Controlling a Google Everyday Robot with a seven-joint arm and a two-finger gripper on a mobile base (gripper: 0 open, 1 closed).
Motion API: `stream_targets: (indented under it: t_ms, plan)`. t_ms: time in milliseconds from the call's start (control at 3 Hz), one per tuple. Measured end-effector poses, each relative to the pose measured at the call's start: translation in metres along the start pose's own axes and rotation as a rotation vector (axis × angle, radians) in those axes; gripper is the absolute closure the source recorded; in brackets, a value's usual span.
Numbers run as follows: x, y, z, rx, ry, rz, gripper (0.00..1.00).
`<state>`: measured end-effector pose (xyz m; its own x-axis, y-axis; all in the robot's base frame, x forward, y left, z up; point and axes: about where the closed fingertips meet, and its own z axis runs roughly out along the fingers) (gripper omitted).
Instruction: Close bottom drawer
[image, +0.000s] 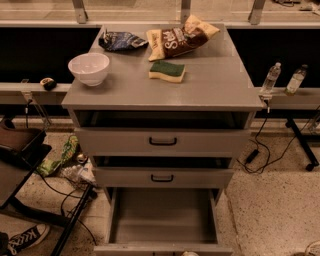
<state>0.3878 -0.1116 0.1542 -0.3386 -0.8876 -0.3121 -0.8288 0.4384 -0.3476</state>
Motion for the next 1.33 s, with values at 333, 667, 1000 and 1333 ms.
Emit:
stream_targets:
  t_ms: [333,667,1000,1333]
  plan:
    - [-0.011,-0.023,0.019,0.052,-0.054,0.009,1.00]
    - [-0.014,-0.027,0.021,0.057,-0.061,0.005,1.00]
    - [-0.036,-0.076,0.037,0.101,-0.103,-0.027,1.00]
    - [-0.041,-0.086,0.040,0.109,-0.114,-0.038,1.00]
